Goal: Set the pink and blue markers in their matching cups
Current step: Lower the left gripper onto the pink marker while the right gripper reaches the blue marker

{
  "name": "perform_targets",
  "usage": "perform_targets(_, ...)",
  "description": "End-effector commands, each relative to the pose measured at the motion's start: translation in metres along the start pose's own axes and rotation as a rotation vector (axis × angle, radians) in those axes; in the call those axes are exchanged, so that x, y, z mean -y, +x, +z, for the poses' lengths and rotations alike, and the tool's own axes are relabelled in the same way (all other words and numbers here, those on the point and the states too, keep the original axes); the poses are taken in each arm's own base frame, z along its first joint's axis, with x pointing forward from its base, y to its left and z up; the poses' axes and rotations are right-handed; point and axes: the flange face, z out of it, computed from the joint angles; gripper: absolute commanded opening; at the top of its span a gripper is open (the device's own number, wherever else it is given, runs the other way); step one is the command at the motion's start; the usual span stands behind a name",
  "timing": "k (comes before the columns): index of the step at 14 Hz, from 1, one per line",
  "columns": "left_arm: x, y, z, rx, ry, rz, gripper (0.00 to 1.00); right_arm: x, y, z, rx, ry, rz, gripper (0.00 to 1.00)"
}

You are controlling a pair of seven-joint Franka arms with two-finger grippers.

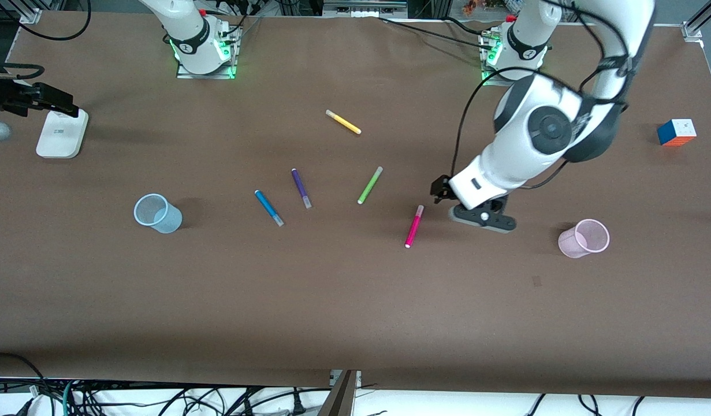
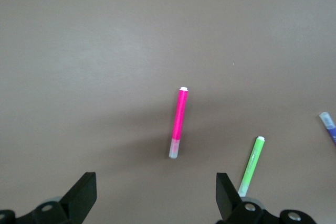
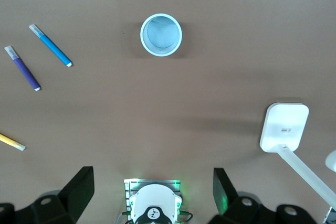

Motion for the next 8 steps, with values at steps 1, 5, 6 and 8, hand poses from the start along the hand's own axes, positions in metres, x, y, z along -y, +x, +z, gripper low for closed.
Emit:
perform_targets(1, -0.011, 0.008, 0.04, -0.009, 0.03, 0.012, 1.0, 0.005, 0.02, 0.019, 0.034, 0.054, -0.012, 1.0)
perform_targets(5, -0.026, 0.005, 0.106, 0.01, 0.103, 0.039, 1.0, 0.018, 0.034, 0.036, 0.066, 0.086, -0.033, 1.0)
perform_targets(6, -0.026, 0.003, 0.117, 0.02, 0.118, 0.037, 1.0, 0.02, 0.041, 0.044, 0.077, 0.085, -0.035, 1.0)
perform_targets(8, -0.028, 0.001, 0.132, 0.031, 0.118, 0.044, 1.0, 0.022, 0.056, 0.058, 0.074, 0.079, -0.037, 1.0)
